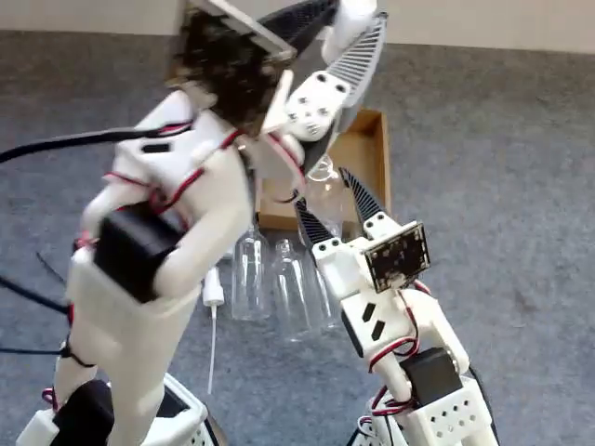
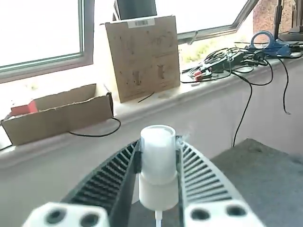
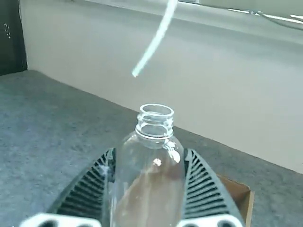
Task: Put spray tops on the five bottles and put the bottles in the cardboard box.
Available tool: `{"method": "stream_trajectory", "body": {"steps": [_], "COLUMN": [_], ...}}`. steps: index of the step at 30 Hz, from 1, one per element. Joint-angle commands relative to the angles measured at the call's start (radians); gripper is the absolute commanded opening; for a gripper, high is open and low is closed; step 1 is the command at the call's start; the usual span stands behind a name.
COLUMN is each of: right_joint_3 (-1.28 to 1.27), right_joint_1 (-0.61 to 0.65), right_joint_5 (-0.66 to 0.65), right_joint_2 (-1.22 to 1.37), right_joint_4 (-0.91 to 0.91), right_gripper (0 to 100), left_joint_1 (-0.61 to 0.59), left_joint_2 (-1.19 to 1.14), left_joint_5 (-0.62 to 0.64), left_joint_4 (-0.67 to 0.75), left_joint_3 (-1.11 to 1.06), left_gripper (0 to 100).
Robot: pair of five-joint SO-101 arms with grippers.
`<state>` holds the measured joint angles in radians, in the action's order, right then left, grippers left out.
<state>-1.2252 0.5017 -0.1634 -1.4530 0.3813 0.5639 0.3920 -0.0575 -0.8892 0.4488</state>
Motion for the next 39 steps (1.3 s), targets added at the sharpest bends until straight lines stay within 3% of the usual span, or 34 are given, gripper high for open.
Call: {"method": "stream_trajectory", "body": {"steps": [1,24,39], "right_joint_3": [0.008,0.005,-0.013], "right_joint_1": [0.005,0.001,0.001], "right_joint_5": [0.014,0.011,0.011], "right_joint_2": [-0.025,-0.022,-0.027], "right_joint_4": [-0.03,-0.027,-0.027], "right_gripper": [0.4,0.4,0.4], "left_joint_1": [0.019,0.035,0.036], "left_joint_2": [0.013,0.024,0.021], "left_joint_5": [0.08,0.12,0.121], "left_joint_4": [0.107,0.104,-0.029], "left_joint_3": [-0.068,-0.061,0.051], "left_gripper": [0,0,0]}}
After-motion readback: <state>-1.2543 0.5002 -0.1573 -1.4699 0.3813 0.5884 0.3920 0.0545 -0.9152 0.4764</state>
